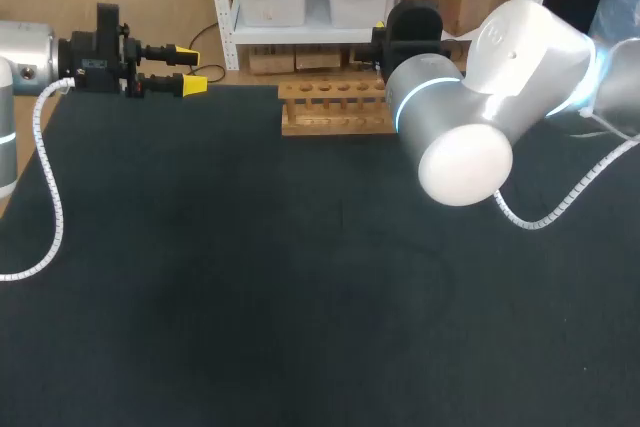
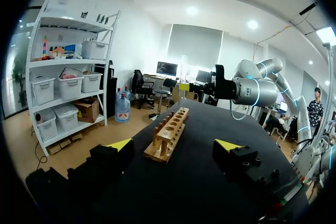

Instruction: Grasp the test tube, adjust it, and insert it.

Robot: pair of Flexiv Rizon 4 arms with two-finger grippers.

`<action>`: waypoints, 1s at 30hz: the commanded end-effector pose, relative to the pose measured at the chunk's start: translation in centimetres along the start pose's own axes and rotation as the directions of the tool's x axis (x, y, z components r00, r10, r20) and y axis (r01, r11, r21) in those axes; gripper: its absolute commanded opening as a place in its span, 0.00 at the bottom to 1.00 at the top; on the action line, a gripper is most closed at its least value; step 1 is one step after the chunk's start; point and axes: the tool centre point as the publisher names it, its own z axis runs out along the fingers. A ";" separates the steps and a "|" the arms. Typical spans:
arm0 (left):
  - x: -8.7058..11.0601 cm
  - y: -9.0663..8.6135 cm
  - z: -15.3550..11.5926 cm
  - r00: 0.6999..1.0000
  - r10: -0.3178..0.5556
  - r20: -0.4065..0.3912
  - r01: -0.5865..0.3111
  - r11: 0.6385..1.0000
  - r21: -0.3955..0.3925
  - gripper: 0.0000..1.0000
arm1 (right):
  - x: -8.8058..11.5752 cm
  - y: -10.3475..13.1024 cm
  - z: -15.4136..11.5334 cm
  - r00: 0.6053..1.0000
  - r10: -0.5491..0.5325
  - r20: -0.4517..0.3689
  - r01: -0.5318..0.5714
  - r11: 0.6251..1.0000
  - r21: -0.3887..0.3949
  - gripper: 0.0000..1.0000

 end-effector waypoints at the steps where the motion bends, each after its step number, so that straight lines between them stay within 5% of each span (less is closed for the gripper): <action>1: 0.1 0.0 0.0 1.000 0.003 0.003 -0.003 1.000 0.000 1.00 | 0.4 -0.3 0.0 0.904 0.079 0.419 0.065 0.946 -0.317 0.00; 19: 0.1 0.0 0.0 1.000 0.003 0.003 -0.003 1.000 0.000 1.00 | 0.4 -0.2 -1.0 0.919 0.049 0.390 0.091 0.939 -0.332 0.00; 30: 0.1 0.0 0.0 1.000 0.003 0.003 -0.003 1.000 0.000 1.00 | -0.5 -0.9 -1.3 0.959 -0.032 0.280 0.137 0.922 -0.362 0.00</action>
